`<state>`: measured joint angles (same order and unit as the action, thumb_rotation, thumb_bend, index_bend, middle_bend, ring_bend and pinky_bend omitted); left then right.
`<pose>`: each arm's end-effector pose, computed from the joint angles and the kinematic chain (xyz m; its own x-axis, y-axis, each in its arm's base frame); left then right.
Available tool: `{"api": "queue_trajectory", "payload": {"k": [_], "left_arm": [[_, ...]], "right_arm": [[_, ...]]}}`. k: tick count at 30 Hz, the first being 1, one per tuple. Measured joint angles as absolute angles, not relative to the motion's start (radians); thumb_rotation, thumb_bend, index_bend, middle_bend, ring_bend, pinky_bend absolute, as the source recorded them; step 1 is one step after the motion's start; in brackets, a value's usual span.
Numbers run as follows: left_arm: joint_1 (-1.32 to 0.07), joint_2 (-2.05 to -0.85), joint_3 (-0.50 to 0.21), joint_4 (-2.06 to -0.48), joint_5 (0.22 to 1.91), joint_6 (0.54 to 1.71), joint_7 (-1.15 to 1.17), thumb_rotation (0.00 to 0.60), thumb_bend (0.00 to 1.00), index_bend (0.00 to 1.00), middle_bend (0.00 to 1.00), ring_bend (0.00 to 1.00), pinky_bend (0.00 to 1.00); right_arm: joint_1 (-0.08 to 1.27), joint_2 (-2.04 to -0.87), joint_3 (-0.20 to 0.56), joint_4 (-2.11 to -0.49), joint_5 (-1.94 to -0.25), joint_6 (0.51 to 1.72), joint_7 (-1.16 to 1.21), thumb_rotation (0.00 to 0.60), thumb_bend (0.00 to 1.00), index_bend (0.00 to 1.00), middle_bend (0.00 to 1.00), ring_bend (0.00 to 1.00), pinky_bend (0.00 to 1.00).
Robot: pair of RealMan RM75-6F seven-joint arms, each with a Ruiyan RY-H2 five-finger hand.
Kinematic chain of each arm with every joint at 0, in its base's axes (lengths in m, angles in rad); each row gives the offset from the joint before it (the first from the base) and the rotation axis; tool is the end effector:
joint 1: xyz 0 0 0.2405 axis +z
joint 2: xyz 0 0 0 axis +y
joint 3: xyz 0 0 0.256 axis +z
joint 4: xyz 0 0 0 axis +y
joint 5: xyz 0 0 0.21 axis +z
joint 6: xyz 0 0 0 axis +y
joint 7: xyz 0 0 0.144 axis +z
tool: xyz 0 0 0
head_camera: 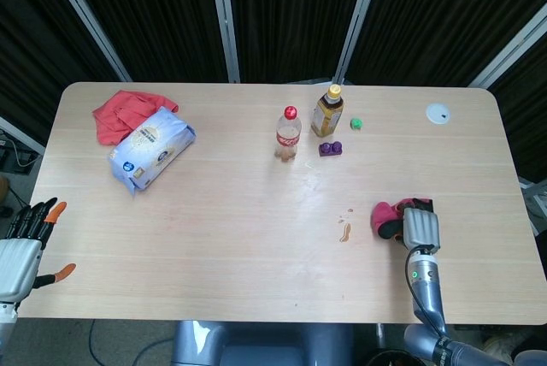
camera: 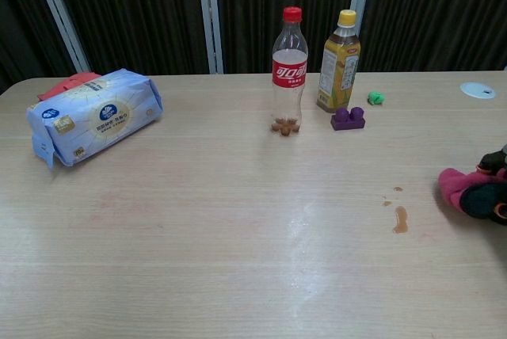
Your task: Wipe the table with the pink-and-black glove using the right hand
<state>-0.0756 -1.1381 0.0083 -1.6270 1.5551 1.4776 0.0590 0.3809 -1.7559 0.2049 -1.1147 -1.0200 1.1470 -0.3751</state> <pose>-0.3055 0.1650 0.1398 0.4251 0.0702 0.9024 0.9049 -0.0583 -0.4217 -0.3099 -0.2884 -0.0209 0.4300 -0.2178 0.8762 -0.8640 0.1821 0.4693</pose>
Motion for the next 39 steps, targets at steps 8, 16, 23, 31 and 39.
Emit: {"api": "queue_trajectory", "payload": {"k": [8, 16, 23, 31, 39], "left_arm": [[-0.075, -1.139, 0.008, -1.628, 1.553, 1.479, 0.058, 0.6, 0.0, 0.0, 0.0, 0.0, 0.0], [-0.075, -1.139, 0.007, -1.628, 1.552, 1.48, 0.059, 0.6, 0.0, 0.0, 0.0, 0.0, 0.0], [-0.075, -1.138, 0.009, -1.626, 1.553, 1.479, 0.056, 0.6, 0.0, 0.0, 0.0, 0.0, 0.0], [-0.075, -1.136, 0.009, -1.627, 1.551, 1.477, 0.049, 0.6, 0.0, 0.0, 0.0, 0.0, 0.0], [-0.076, -1.133, 0.007, -1.635, 1.541, 1.471, 0.04, 0.6, 0.0, 0.0, 0.0, 0.0, 0.0]], "right_arm": [[0.385, -1.743, 0.184, -1.202, -1.115, 1.179, -0.324, 0.6, 0.46, 0.76, 0.66, 0.52, 0.7], [0.405, -1.754, 0.151, -1.427, -1.202, 1.21, -0.377, 0.6, 0.46, 0.76, 0.66, 0.52, 0.7], [0.422, -1.824, 0.097, -1.494, -1.249, 1.216, -0.466, 0.6, 0.46, 0.76, 0.66, 0.52, 0.7], [0.426, -1.878, 0.083, -1.407, -1.231, 1.198, -0.508, 0.6, 0.46, 0.76, 0.66, 0.52, 0.7], [0.436, -1.876, 0.133, -1.249, -1.188, 1.176, -0.507, 0.6, 0.46, 0.76, 0.66, 0.52, 0.7]]}}
